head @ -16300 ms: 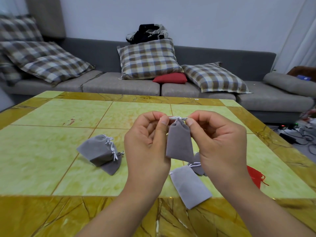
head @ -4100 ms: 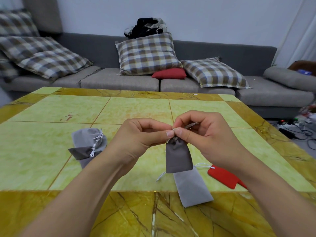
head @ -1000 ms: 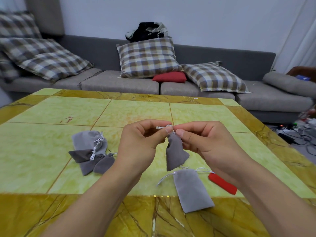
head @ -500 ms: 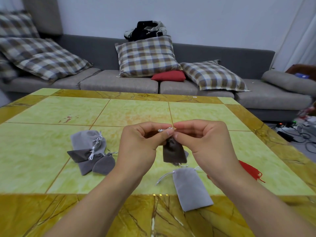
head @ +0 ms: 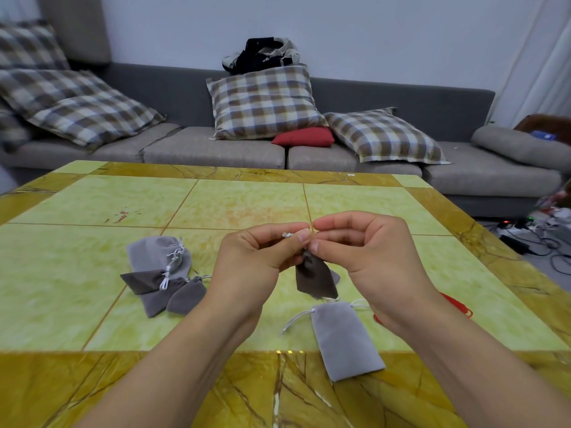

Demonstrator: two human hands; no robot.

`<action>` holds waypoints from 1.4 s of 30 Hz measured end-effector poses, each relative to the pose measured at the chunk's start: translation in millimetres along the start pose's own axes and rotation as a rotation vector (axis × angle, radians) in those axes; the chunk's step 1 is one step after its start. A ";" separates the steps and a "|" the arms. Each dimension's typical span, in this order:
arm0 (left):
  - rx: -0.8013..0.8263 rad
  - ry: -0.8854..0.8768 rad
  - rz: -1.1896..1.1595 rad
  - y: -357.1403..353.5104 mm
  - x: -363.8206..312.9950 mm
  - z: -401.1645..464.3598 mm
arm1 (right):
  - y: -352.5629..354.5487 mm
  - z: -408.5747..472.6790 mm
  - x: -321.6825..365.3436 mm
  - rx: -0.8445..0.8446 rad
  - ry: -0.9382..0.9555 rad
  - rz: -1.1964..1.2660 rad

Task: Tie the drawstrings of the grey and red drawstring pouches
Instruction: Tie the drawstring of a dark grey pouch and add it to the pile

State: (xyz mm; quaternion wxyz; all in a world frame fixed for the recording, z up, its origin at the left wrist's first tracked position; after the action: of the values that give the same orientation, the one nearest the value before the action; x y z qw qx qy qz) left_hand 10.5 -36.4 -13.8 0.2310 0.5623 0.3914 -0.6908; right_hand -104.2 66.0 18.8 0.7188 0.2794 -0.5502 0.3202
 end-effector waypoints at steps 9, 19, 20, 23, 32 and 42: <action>0.080 0.047 -0.164 -10.7 5.0 -1.3 | -15.0 0.5 -12.5 0.164 -0.148 0.262; 0.063 -0.145 0.005 -8.6 -17.7 -6.3 | -12.9 1.6 0.6 0.203 -0.044 0.145; 0.070 -0.146 0.005 -9.3 -18.5 -6.4 | -11.7 1.7 3.4 0.183 -0.015 0.117; 0.071 -0.144 -0.004 -8.8 -18.9 -6.4 | -7.9 0.4 14.3 0.100 0.120 -0.050; 0.058 -0.167 0.049 -5.8 -16.2 -3.8 | -3.3 -2.5 10.6 0.019 0.090 -0.001; 0.124 -0.172 0.106 -11.9 -17.2 -3.5 | -6.1 -0.5 21.2 0.051 0.183 -0.100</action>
State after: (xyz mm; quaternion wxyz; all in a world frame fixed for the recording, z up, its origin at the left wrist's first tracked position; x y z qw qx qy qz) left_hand 8.1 -28.8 5.8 0.2647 0.5342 0.2964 -0.7461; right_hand -95.2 65.7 38.9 0.7739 0.2942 -0.4592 0.3220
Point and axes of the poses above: each hand's wrist, its own z-axis towards the middle knuckle, its own y-axis out of the back of the hand, x = y × z, the point moved 10 cm from there along z, towards the middle knuckle, and after that the axes turned 1 degree about y, right-handed, at the moved point
